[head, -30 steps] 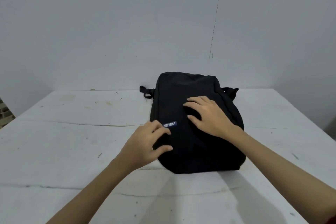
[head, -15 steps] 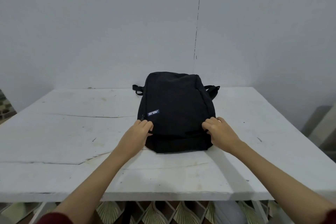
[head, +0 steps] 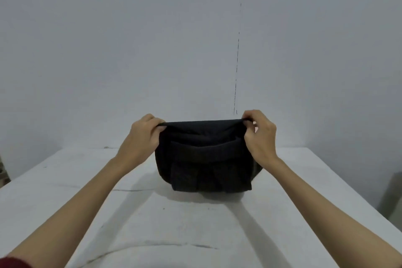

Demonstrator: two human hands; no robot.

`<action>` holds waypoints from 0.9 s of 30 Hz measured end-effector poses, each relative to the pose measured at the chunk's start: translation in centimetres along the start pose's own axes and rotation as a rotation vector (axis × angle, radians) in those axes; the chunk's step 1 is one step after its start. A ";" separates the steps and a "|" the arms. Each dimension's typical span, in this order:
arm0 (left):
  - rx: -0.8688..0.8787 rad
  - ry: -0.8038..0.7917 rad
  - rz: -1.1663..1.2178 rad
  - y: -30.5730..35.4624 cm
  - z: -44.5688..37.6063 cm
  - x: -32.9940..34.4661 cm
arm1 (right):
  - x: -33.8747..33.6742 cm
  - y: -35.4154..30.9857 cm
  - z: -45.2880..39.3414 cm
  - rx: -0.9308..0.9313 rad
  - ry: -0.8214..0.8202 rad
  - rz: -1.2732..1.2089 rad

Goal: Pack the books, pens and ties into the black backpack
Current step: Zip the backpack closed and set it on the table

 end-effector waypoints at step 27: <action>-0.167 -0.708 0.129 -7.6 -26.4 9.2 | 17.5 13.2 -26.6 0.182 0.110 0.259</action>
Point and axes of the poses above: each hand's wrist, its own z-axis away from the middle knuckle, its own x-axis out of the palm, y = z × x, the point moved 1 cm from there along -z, towards the middle knuckle, and after that the axes turned 4 degrees about y, right-handed, at the moved point
